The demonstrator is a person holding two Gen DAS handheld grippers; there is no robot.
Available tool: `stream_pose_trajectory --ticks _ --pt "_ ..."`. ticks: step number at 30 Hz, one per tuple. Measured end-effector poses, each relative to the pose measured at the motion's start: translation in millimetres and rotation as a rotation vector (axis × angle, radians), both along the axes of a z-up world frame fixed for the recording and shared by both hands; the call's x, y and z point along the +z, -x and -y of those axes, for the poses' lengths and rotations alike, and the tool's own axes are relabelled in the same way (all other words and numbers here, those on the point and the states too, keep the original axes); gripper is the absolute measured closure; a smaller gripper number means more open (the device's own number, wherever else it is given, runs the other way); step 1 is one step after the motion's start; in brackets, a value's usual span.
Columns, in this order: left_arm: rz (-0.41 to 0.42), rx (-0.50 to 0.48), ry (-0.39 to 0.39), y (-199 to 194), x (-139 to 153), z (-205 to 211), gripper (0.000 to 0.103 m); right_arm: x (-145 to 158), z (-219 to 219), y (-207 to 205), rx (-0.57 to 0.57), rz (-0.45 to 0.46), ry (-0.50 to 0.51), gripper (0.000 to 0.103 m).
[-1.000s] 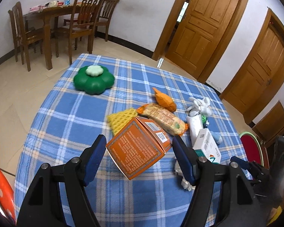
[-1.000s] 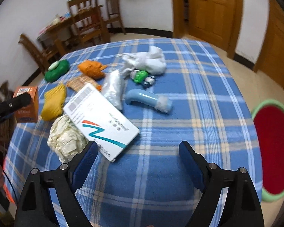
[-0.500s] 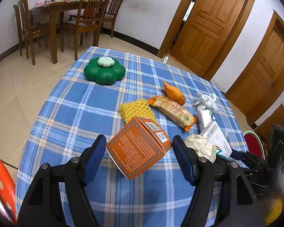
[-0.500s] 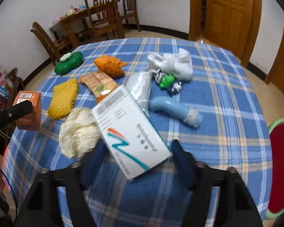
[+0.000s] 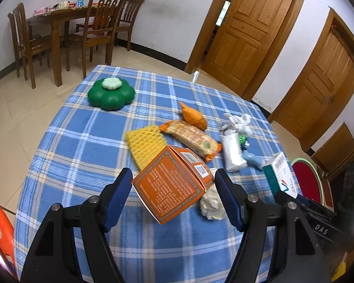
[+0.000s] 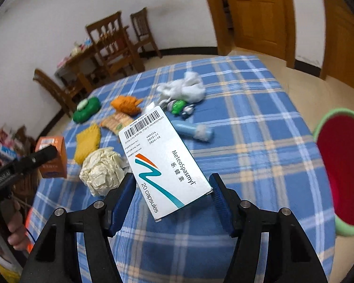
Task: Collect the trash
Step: 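Grasp the orange cardboard box with the left tool while the right tool grasps the white medicine box, then carry both boxes over the red bucket and open both tools to drop them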
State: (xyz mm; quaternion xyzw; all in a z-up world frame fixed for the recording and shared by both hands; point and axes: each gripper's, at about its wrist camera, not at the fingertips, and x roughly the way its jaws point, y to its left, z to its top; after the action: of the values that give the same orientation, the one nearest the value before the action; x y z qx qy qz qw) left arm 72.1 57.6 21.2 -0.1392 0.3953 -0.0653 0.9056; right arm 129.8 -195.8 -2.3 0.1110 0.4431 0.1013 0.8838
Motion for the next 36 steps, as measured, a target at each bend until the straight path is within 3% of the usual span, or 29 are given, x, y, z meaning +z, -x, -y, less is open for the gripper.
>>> stream_pose_trajectory --ticks 7,17,36 --pt "0.005 -0.052 -0.002 2 7 26 0.031 12 43 28 -0.147 0.035 -0.061 0.037" --pt "0.005 -0.177 -0.017 -2 14 81 0.031 16 111 59 -0.359 0.045 -0.073 0.037" --pt "-0.009 -0.372 -0.043 -27 23 192 0.031 -13 217 74 -0.611 0.006 -0.052 0.036"
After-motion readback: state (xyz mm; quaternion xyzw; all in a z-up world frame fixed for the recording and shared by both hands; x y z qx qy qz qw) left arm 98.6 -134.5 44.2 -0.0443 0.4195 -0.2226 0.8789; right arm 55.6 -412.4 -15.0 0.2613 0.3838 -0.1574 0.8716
